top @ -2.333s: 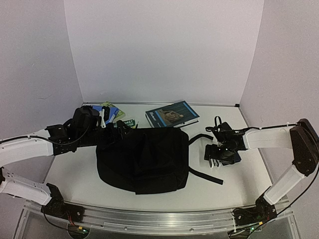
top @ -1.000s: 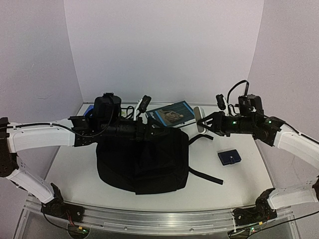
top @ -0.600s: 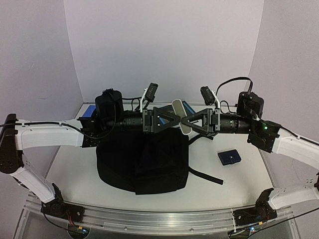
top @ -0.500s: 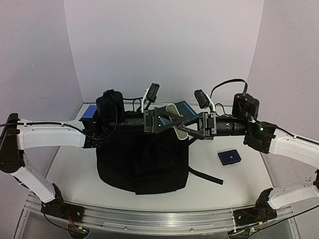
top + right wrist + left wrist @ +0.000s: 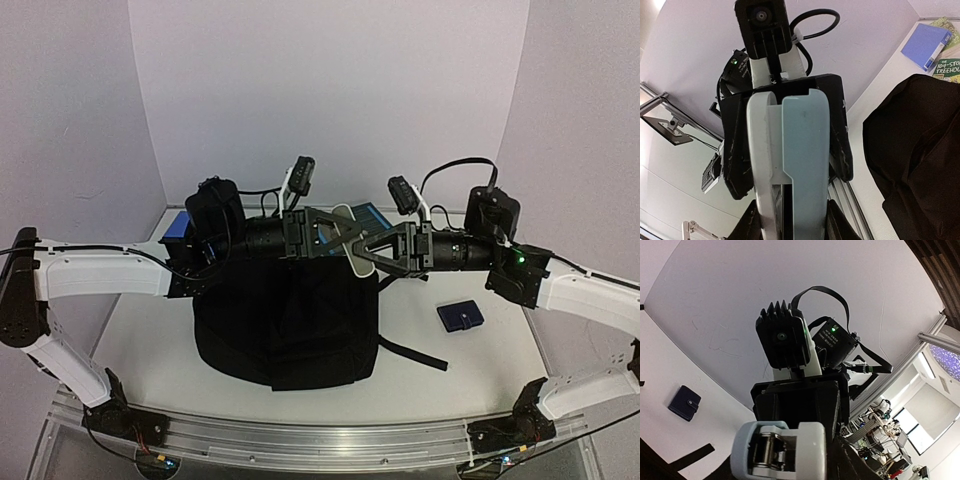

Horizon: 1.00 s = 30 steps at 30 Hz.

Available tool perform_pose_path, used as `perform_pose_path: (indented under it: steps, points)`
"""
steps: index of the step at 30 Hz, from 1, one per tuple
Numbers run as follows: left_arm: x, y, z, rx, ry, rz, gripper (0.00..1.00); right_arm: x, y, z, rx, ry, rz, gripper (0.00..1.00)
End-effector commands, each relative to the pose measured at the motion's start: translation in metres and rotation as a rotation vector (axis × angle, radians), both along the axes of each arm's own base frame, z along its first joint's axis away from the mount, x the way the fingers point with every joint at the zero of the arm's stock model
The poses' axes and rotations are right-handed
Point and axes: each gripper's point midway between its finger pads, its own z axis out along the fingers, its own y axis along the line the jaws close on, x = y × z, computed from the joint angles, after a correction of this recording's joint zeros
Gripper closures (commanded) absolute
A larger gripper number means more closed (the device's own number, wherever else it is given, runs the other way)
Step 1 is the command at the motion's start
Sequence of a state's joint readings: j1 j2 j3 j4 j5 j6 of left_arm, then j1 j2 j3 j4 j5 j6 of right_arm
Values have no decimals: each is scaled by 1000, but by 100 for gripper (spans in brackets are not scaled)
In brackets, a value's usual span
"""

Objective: Pack the student bag
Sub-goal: Pick up the stationery from the center of the board, then place the stationery in the student bag.

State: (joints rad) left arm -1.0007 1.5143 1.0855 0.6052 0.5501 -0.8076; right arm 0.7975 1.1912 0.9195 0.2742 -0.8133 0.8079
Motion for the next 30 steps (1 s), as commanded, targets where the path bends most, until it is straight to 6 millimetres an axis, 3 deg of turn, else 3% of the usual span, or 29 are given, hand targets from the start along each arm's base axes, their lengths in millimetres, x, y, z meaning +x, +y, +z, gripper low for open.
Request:
perform_pose_path:
  steps: [1,5,8,11,14,20,23,26,30]
  points:
    - [-10,8,30,-98,-45,-24,53,-7,-2,20,67,-58,19,73]
    - [-10,6,27,-101,-33,-35,69,-5,-3,13,57,-49,5,67]
    - [-7,7,24,-86,-23,-20,77,0,-5,9,50,-47,-35,48]
    - [14,11,7,19,50,85,86,11,-9,7,47,-50,-113,26]
    - [39,28,-13,112,119,195,89,35,-17,-5,-20,-39,-268,17]
    - [77,84,-48,255,207,392,90,69,-27,-40,-202,18,-529,16]
    - [93,120,-69,353,236,522,91,77,-24,-70,-360,59,-637,21]
    - [102,151,-87,414,281,586,91,82,-11,-94,-491,67,-720,28]
    - [112,183,-104,447,336,626,91,79,20,-115,-620,42,-754,33]
